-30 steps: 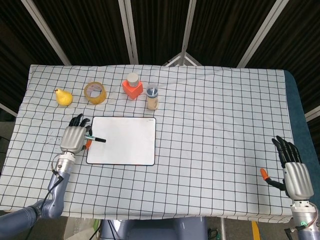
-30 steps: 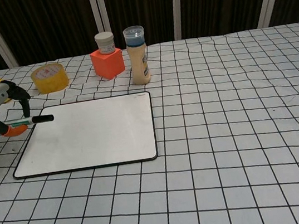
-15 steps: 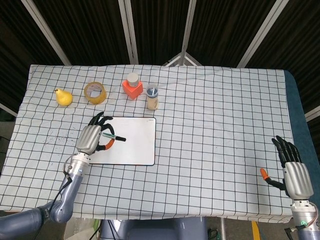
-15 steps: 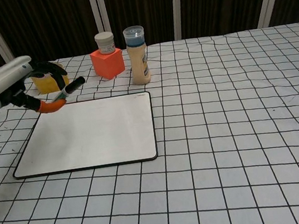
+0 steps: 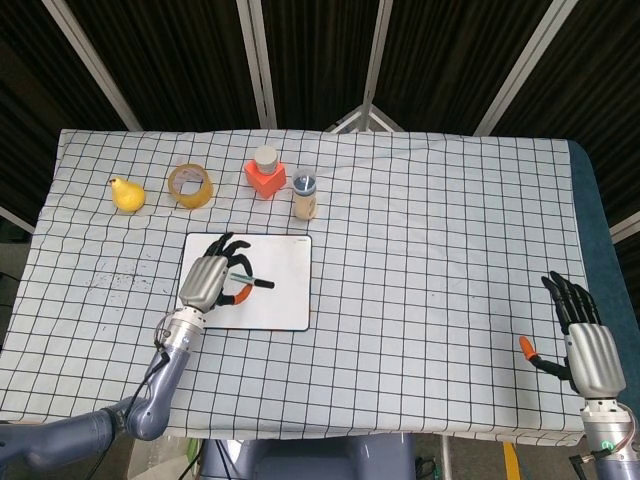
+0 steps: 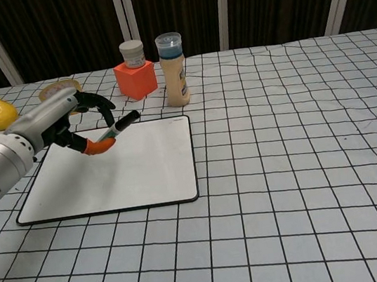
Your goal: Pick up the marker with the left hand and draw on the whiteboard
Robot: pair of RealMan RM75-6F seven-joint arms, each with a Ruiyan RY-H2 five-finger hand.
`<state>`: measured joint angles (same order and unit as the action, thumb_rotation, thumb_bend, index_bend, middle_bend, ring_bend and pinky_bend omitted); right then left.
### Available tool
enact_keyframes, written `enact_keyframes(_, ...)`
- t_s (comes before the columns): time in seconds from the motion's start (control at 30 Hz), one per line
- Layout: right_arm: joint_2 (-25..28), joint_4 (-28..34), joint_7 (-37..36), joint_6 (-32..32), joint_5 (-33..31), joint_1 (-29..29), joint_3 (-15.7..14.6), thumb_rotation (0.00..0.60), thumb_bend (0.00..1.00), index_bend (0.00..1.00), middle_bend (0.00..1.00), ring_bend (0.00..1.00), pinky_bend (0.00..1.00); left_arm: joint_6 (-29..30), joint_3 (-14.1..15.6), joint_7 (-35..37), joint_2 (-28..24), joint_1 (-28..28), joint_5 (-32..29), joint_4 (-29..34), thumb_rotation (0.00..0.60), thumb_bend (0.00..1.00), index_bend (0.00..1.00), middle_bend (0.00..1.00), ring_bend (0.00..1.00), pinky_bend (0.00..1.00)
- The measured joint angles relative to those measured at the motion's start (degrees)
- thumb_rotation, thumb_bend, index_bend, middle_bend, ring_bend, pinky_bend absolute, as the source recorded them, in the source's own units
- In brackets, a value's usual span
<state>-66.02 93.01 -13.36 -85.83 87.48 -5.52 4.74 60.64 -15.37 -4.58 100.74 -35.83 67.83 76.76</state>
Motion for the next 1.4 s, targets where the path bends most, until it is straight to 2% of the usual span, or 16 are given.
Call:
enact_keyframes(0.73,0.07,0.17,-0.2,0.43,-0.33,-0.1,0.01,0.6,0.32,0.0,0.0,0.0,0.0,-1.89,0.45,4.63,2.2,-1.79,1.29,-3.66,0.6,0.58,0.68,0.19,0.02,0.11)
enact_keyframes(1.4,0.21,0.51,-0.83,0.71,-0.76,-0.02,0.0,0.6,0.32,0.0,0.0,0.0,0.0,-5.04,1.58,14.19,2.37,-3.51,5.12,-8.39,0.6,0.57,0.69,0.19,0.03,0.11)
